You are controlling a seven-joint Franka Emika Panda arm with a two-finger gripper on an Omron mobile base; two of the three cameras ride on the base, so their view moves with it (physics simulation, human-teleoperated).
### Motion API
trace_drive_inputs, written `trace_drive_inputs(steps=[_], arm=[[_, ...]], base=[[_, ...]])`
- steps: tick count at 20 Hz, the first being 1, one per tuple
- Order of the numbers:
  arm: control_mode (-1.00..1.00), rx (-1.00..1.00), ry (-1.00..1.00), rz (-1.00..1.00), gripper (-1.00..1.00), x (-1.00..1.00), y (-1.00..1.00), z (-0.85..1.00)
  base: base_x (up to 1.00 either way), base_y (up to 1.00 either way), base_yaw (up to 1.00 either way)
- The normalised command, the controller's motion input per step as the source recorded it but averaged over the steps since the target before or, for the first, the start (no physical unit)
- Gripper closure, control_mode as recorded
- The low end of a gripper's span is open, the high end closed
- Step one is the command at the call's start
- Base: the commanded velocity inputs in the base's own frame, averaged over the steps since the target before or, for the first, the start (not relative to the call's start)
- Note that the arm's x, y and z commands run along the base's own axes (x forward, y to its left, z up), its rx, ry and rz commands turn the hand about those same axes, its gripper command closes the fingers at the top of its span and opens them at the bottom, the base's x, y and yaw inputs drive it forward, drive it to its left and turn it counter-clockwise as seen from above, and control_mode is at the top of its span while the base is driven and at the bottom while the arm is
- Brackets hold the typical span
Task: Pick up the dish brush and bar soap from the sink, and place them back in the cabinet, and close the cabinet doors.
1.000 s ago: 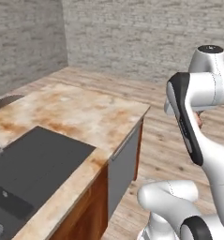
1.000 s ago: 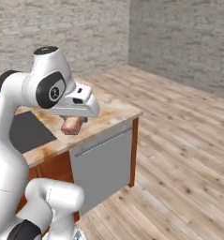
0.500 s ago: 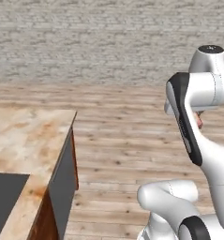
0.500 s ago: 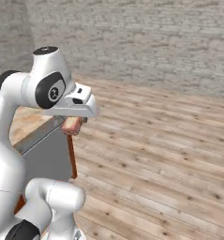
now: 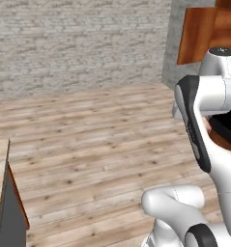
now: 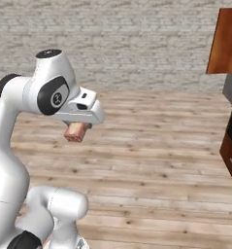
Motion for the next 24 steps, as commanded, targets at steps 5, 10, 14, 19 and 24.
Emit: trace_drive_inputs(steps=[5,10,14,19,24], arm=[[1.00,0.00,0.00,0.00,1.00,0.00,0.00,0.00],[1.00,0.00,0.00,0.00,1.00,0.00,0.00,0.00],[1.00,0.00,0.00,0.00,1.00,0.00,0.00,0.00],[1.00,0.00,0.00,0.00,1.00,0.00,0.00,0.00],[1.00,0.00,0.00,0.00,1.00,0.00,0.00,0.00]], base=[[0.98,0.01,-0.09],[1.00,0.02,0.02],[1.00,0.00,0.04],[1.00,0.00,0.03],[1.00,0.00,0.00]])
